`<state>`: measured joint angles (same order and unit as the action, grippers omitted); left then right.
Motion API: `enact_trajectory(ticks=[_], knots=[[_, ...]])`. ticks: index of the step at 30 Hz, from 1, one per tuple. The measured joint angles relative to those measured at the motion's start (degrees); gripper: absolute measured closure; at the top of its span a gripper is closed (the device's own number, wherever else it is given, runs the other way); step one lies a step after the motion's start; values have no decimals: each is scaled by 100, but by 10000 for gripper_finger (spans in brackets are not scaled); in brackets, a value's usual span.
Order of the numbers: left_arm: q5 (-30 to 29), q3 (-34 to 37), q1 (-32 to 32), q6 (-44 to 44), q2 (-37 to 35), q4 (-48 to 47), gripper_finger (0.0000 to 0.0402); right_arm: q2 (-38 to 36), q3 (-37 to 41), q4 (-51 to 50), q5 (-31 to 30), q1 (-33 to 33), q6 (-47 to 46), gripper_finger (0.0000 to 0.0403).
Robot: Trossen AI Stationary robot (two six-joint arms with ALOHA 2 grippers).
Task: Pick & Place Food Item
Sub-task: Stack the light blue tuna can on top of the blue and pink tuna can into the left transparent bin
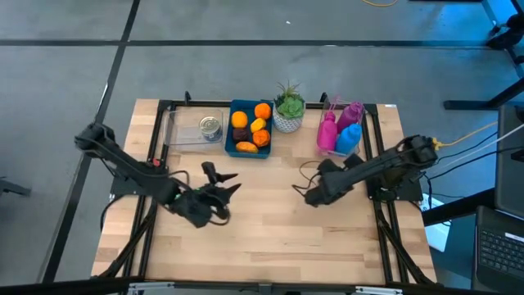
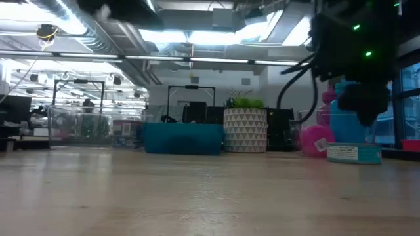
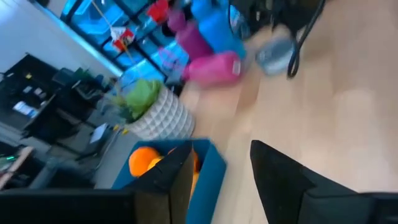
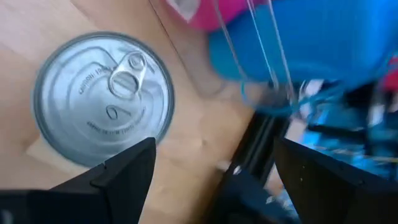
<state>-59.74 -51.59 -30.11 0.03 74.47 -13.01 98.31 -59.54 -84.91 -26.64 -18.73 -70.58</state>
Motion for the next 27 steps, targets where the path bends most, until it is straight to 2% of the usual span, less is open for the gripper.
enact_trajectory(ticks=[3,8,13,22,27], knots=[[-38,47,-134,-60,-288,76,253,-370,269,405,203,-89,-390,82],[-61,64,-168,-270,-374,-134,258,-565,484,926,772,24,-254,82],[-43,64,-222,-602,-206,-361,259,-565,594,1534,864,93,-32,82],[-218,64,-319,-568,-98,-359,261,-564,781,2522,762,235,198,82],[-219,64,-360,-585,-98,-375,261,-560,778,3506,1064,288,660,82]])
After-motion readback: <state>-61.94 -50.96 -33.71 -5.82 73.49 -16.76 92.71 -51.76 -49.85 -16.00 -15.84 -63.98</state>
